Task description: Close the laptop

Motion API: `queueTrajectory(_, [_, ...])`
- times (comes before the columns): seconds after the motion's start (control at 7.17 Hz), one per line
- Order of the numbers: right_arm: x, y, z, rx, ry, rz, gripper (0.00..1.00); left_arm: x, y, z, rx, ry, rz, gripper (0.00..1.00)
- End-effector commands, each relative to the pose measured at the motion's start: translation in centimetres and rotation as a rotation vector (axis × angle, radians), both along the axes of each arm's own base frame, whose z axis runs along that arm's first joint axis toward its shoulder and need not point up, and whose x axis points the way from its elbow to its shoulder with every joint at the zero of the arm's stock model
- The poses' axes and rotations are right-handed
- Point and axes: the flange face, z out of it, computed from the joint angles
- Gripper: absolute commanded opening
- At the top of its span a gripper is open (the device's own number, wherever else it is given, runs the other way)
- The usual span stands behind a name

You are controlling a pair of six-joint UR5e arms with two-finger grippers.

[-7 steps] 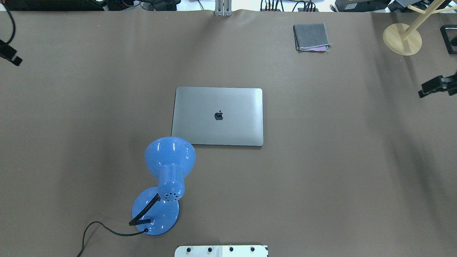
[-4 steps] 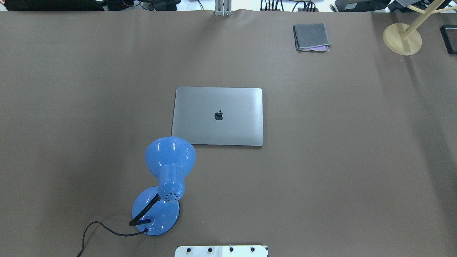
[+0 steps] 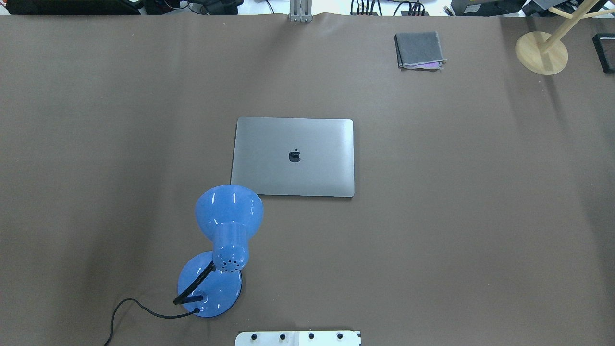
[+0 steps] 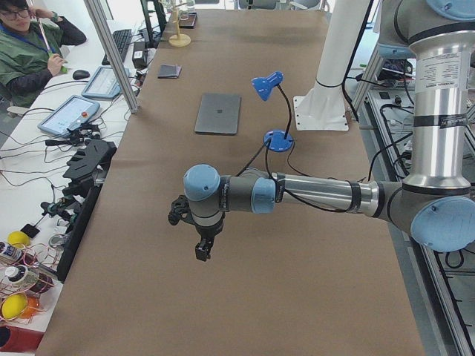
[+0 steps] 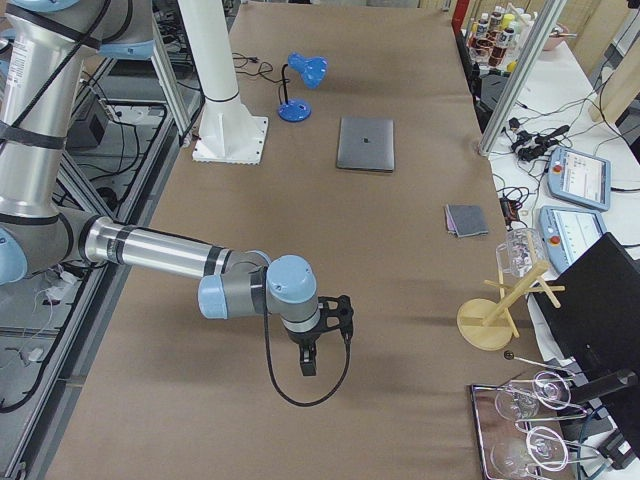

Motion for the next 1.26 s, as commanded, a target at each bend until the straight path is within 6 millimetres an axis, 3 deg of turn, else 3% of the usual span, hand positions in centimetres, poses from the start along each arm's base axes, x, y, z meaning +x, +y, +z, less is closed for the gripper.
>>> queueTrajectory(0.0, [0.2,2.0,4.1,0.033,0.025,-0.001,1.0,-0.1,1.0,1.4,-0.032,-0.005,-0.004,0.98])
queueTrajectory(0.14, [-0.4,1.3,3.8,0.011,0.025,-0.019,1.0,-0.1,1.1,1.4,-0.035,-0.002,-0.004,0.98])
queueTrajectory(0.42, [-1.6,-0.6,-1.2,-0.122,0.026,-0.051,1.0,-0.1,1.5,1.8,-0.045,0.001,-0.002,0.98])
queueTrajectory(0.56, [-1.6,-0.4,-3.2,-0.164,0.017,-0.052,1.0,-0.2,1.8,1.6,-0.042,-0.001,-0.004,0.98])
queueTrajectory(1.12, [-1.7,-0.2,-3.0,-0.17,0.009,-0.053,1.0,0.0,2.5,1.5,-0.024,0.001,0.007,0.98])
